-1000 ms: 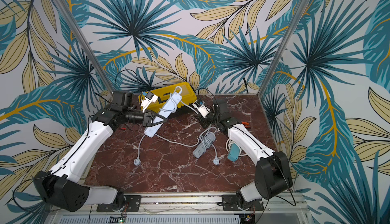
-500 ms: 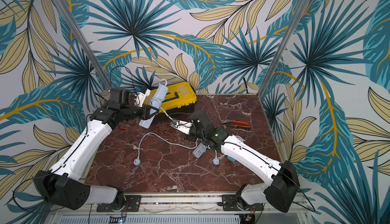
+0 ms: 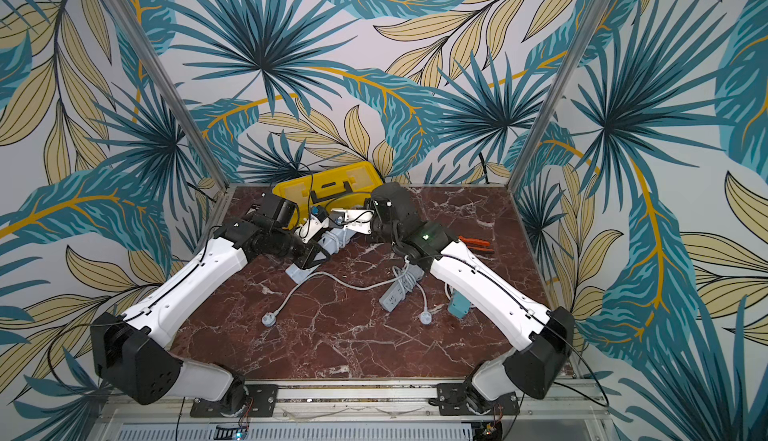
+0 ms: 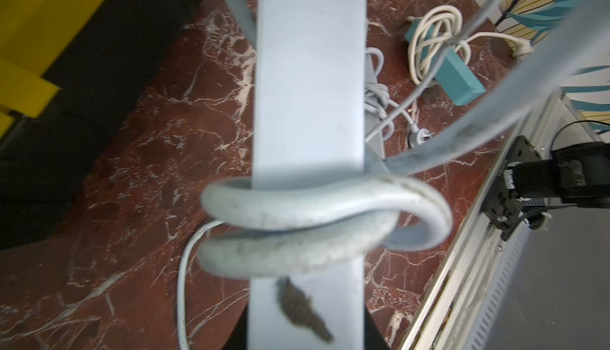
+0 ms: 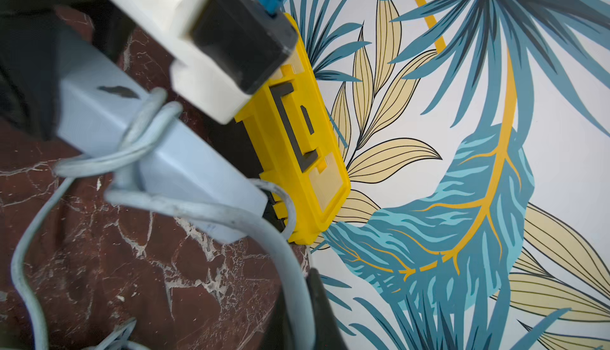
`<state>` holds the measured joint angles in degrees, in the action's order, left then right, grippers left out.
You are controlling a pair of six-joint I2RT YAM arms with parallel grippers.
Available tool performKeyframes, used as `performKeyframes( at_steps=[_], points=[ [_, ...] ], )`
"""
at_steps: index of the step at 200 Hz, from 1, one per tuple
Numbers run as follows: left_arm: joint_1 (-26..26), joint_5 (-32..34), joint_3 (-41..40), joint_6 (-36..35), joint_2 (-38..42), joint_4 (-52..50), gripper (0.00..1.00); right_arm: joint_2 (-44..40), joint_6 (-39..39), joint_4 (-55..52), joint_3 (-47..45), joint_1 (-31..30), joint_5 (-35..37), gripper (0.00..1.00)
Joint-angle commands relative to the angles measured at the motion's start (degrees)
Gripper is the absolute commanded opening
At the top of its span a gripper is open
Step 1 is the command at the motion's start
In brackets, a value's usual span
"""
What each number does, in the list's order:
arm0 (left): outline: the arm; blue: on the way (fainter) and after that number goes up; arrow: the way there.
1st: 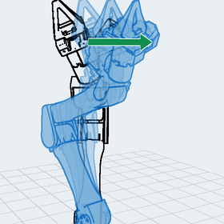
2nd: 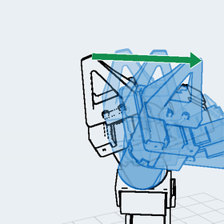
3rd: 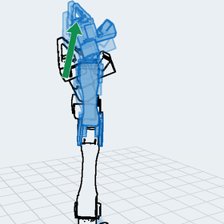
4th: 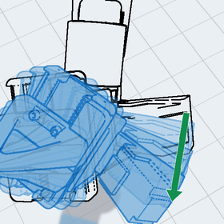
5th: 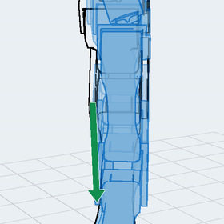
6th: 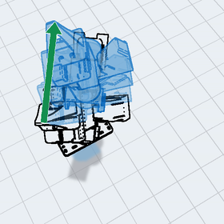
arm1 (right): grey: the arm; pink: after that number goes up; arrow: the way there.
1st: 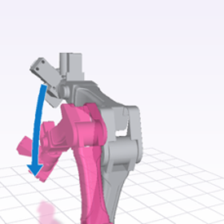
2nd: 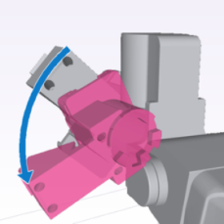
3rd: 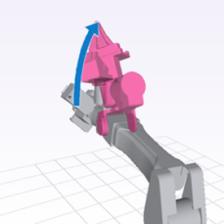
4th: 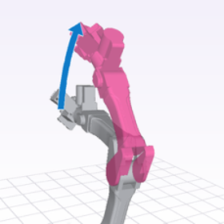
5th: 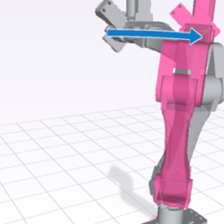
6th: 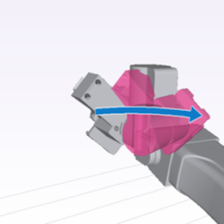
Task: Wrap the cord around the power strip
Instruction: Wrap the power cord around the power strip.
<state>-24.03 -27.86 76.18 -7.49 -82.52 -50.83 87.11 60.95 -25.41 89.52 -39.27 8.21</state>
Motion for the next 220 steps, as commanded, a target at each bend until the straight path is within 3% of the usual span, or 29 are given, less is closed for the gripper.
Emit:
performKeyframes(
  at_steps=[1,29,88,112,142,169,191,220],
  points=[
    [-1.5,-6.9,-1.9,-3.2,-0.5,-4.1,0.0,2.8,0.7,3.0,5.2,3.5,-3.2,0.0],
    [-1.9,-14.2,-2.4,-4.7,0.0,-4.5,0.0,4.9,0.2,1.7,6.8,5.7,-7.8,0.0],
    [-6.4,-38.7,-0.2,-11.0,3.9,-4.4,0.0,10.2,-4.0,-7.0,12.9,13.5,-24.8,0.0],
    [-5.9,-39.5,0.5,-11.5,5.1,-4.4,0.0,13.3,-5.7,-12.0,16.3,17.1,-30.7,0.17],
    [-3.6,-39.9,1.6,-11.9,5.3,-4.5,0.0,14.8,-12.5,-15.0,16.1,21.9,-44.8,0.41],
    [-2.3,-42.0,5.1,-11.2,5.3,-4.5,0.0,12.0,-21.3,-1.9,5.1,22.9,-47.7,0.48],
    [-2.2,-43.3,8.4,-11.2,4.8,-4.5,0.0,9.7,-34.1,17.9,-5.5,23.2,-47.6,0.53],
    [-2.2,-45.4,12.3,-11.5,4.2,-4.3,0.0,11.3,-50.2,34.8,-11.9,23.1,-45.1,0.6]
  ],
)
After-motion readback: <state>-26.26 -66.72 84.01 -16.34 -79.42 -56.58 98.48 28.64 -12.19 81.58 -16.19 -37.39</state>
